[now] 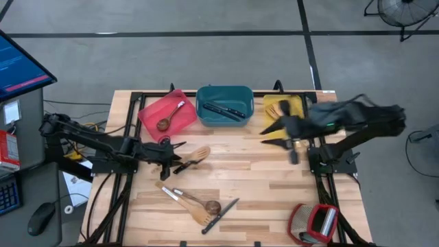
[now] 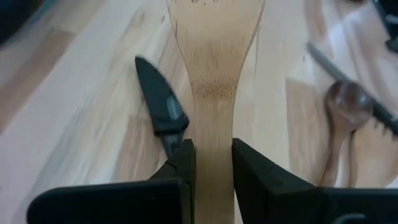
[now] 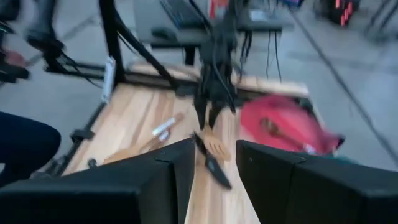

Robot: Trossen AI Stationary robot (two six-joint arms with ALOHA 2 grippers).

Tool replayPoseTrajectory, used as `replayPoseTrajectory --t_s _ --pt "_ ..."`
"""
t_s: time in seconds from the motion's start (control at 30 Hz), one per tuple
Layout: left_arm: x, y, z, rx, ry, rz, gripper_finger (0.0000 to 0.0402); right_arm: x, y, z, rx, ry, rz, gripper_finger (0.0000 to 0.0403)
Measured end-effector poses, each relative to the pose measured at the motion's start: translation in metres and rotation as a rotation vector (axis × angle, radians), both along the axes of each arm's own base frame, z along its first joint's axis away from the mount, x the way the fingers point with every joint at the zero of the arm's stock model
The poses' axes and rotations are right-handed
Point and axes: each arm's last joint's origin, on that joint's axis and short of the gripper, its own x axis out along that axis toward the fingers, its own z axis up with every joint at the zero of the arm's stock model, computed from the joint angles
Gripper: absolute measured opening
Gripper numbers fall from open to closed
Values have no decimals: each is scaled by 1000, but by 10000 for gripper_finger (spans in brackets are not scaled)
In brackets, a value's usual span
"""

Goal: Pick & Place Kitchen Items
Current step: Put the wooden slotted serving spoon into the red bin

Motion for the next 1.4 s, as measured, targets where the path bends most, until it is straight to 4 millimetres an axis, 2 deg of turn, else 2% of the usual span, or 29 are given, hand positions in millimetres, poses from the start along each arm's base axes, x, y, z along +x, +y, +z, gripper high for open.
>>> replayPoseTrajectory --t_s 0.17,0.27,0.37,0.53,0.77,0.97,1.2,1.4 --pt "5 0 16 0 -65 17 49 -60 -9 27 -1 -164 51 126" --pt "9 0 27 23 -105 32 49 -93 -17 35 21 -245 64 126" --pt "13 -1 40 49 -169 11 49 -119 -24 27 34 -283 69 126" --pt "20 -2 61 88 -294 -19 49 -153 -35 -1 118 -433 56 126" --pt "26 -4 88 78 -466 -29 50 -162 -38 -49 179 -649 55 126" --pt "29 -8 118 2 -674 -138 51 -152 -35 -88 190 -687 55 126" --pt "26 -12 147 -60 -876 -289 51 -139 -31 -112 194 -690 55 126" --pt "23 -14 163 -81 -971 -384 52 -132 -28 -126 185 -659 55 126"
